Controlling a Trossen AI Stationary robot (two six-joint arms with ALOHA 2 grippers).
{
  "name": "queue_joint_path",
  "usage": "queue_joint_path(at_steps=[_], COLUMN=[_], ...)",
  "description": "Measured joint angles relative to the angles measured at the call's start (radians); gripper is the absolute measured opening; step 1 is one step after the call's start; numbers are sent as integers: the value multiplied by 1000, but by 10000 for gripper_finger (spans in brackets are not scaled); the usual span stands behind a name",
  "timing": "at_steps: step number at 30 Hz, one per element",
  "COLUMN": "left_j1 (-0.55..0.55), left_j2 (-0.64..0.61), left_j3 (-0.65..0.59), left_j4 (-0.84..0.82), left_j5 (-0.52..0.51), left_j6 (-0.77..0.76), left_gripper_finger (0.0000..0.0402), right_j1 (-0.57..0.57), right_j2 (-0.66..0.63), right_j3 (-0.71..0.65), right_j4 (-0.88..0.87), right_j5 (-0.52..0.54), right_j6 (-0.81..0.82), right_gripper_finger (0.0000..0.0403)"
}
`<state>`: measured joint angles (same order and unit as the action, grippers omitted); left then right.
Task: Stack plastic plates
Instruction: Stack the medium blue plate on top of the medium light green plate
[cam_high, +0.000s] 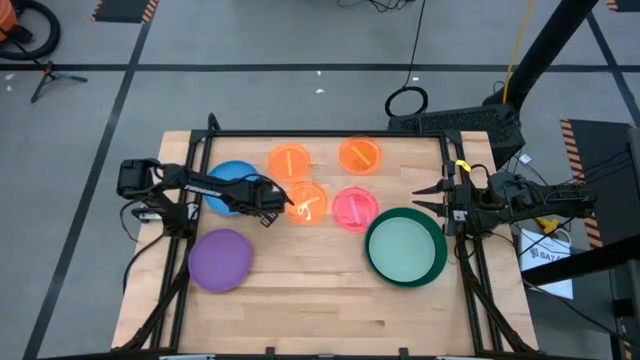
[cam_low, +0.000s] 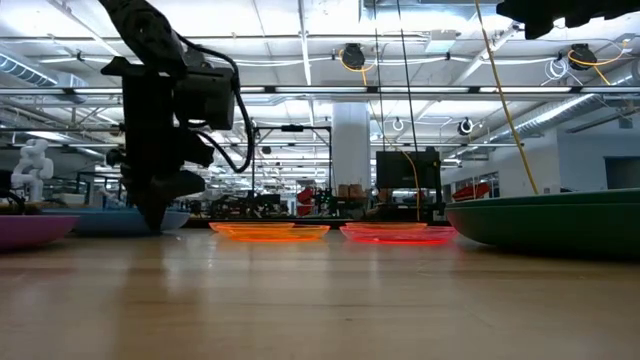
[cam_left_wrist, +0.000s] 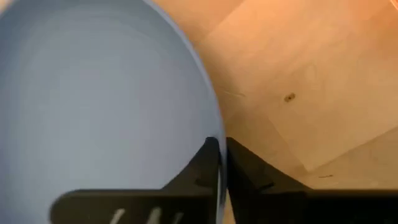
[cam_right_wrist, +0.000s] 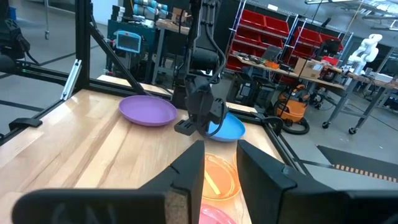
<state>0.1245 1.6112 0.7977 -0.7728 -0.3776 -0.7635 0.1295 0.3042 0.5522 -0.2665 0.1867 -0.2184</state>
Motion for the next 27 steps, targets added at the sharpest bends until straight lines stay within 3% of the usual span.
queue_joint_path(at_steps=[12, 19, 27], left_j1=[-104, -215, -321], left_j2=[-9, -9, -9], left_j3=[156, 324, 466], left_j4=[-167, -165, 127], left_j5=[-135, -217, -214], left_j6=[-5, 313, 667], left_gripper_finger=[10, 10, 10], right_j1=[0, 0, 0], right_j2=[0, 0, 0], right_j3=[0, 0, 0], right_j4=[4, 8, 16], right_j5=[0, 0, -5], right_j6=[-2, -2, -2], right_gripper_finger=[86, 86, 86])
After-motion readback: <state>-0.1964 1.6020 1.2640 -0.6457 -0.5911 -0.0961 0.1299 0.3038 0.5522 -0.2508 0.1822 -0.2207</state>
